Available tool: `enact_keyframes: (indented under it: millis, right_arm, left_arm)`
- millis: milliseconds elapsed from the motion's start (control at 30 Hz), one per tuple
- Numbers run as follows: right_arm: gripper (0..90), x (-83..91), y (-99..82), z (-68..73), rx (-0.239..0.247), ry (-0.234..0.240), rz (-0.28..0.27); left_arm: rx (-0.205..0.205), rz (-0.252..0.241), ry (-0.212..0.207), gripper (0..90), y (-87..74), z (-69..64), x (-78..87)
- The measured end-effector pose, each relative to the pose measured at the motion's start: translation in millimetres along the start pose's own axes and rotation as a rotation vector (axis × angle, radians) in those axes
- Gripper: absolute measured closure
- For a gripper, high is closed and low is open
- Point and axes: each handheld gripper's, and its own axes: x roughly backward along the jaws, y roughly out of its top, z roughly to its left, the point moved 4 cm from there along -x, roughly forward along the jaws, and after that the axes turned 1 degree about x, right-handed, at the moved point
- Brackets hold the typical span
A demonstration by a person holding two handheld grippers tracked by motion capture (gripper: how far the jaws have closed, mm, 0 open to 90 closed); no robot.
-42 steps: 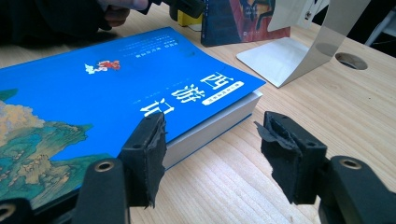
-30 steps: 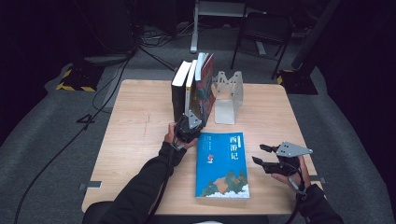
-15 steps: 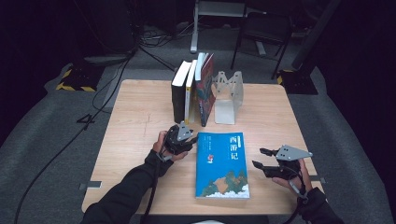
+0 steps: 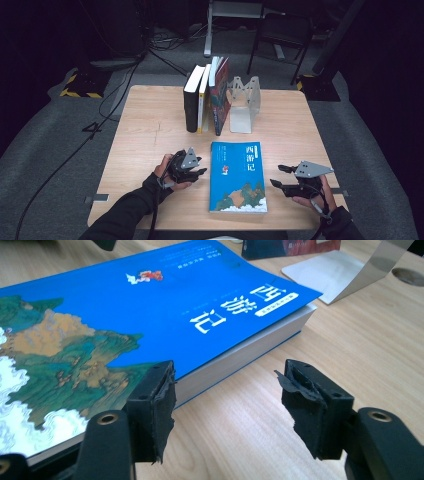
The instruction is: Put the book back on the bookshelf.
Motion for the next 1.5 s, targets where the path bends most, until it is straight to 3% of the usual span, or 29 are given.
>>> enact_keyframes:
  millis: [233,467,833,1033,1333,1500]
  right_arm:
    - [34.8,4.9,-4.7,8.1,-0.005,0.018,0.025]
    - [34.0,8.2,-13.9,14.6,0.0,0.028,0.068]
    - [33.8,2.9,-29.5,41.5,0.075,0.13,0.165]
    - [33.8,1.3,-34.0,51.1,0.094,0.182,0.185]
    - [33.4,-3.9,-33.8,53.3,0.108,0.182,0.188]
    - [34.6,0.1,-31.2,48.7,0.086,0.172,0.16]
  left_arm:
    - [-0.033,0.049,-0.063,47.3,-14.1,-17.3,3.4]
    - [-0.016,0.059,-0.101,46.0,-23.4,-26.6,7.9]
    - [-0.005,0.063,-0.2,44.1,-35.1,-46.9,16.0]
    - [-0.007,0.047,-0.204,35.8,-37.4,-51.3,15.9]
    - [-0.016,0.035,-0.205,28.0,-37.1,-50.9,12.7]
    - [-0.018,0.035,-0.211,27.4,-36.9,-50.3,12.3]
